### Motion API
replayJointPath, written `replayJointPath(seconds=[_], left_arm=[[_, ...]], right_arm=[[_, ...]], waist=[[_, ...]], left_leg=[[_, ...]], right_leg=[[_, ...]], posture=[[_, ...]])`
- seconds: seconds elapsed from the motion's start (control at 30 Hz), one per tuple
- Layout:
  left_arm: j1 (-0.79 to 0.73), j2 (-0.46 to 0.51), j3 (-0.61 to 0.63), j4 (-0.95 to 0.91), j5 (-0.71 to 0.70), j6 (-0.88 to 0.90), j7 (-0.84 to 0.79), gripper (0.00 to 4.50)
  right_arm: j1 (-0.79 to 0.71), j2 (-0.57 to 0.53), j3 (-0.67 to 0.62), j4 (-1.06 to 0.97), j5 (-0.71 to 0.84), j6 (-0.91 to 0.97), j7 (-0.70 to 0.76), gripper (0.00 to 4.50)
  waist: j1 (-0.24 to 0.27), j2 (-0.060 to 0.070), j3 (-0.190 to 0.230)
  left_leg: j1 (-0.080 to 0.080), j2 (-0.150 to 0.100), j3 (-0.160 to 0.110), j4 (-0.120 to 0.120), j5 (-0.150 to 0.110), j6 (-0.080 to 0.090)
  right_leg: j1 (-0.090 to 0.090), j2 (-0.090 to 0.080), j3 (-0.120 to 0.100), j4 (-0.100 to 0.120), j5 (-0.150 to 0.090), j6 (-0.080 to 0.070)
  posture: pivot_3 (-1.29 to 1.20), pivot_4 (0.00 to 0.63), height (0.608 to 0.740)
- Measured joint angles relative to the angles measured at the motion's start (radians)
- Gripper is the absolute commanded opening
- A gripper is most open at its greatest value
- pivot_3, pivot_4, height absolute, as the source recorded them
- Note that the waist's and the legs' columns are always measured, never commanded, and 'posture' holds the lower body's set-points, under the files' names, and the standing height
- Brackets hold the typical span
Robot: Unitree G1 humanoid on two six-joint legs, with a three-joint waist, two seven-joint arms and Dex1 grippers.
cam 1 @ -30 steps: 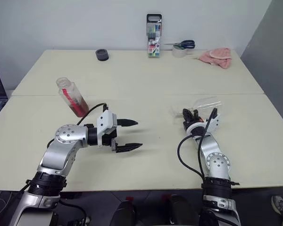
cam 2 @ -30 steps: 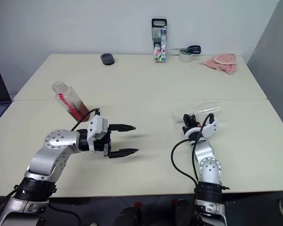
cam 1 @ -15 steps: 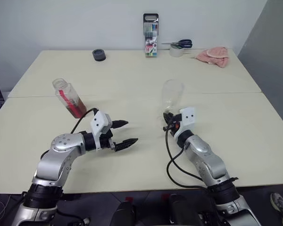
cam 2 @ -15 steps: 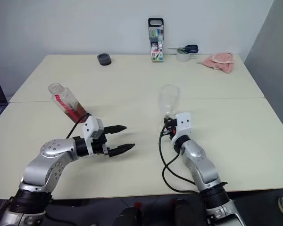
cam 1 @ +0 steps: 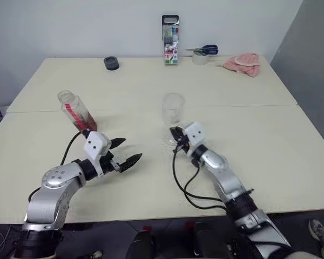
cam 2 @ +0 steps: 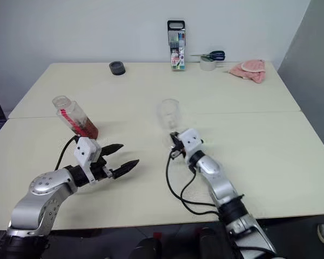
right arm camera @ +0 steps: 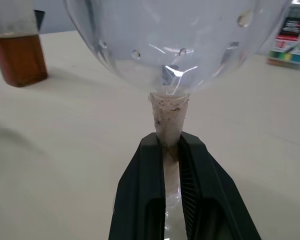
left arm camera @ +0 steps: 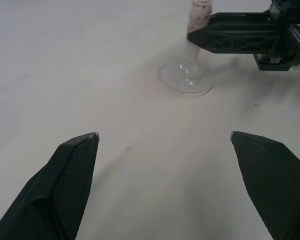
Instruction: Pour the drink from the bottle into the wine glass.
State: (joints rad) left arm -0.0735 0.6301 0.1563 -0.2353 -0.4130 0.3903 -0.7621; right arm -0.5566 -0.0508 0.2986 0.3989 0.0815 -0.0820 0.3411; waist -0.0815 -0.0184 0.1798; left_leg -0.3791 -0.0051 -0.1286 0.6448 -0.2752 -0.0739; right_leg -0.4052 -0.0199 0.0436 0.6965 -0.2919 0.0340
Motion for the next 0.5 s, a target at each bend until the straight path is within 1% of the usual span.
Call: replayJointPath(seconds=[0.13,0.27,0.5], left_arm=[[0.007,0.009,0.036,-0.013,-0.004,0.017,0.025,4.50],[0.002,0.020,0.055,-0.026,-0.004,0.018,0.034,4.50],[-0.039,0.045,0.123,-0.035,-0.028,-0.002,0.021,4.50]], right_arm=[[-0.096,0.044,-0.004,0.184,-0.022,-0.062,0.061,0.14],[-0.152,0.055,-0.024,0.296,-0.025,-0.125,0.104,0.14],[-0.182,0.068,-0.060,0.382,-0.026,-0.179,0.147,0.14]], waist=[[0.004,0.000,0.000],[0.003,0.000,0.000],[0.000,0.000,0.000]], left_leg=[[-0.001,-0.001,0.000,0.000,0.000,0.000],[0.000,-0.001,0.000,0.000,0.000,0.000],[0.000,0.000,0.000,0.000,0.000,0.000]], right_leg=[[0.000,-0.001,0.000,0.000,0.000,0.000],[0.000,-0.001,0.000,0.000,0.000,0.000],[0.000,0.000,0.000,0.000,0.000,0.000]], posture=[[0.00,0.150,0.740],[0.00,0.150,0.740],[0.00,0.150,0.740]])
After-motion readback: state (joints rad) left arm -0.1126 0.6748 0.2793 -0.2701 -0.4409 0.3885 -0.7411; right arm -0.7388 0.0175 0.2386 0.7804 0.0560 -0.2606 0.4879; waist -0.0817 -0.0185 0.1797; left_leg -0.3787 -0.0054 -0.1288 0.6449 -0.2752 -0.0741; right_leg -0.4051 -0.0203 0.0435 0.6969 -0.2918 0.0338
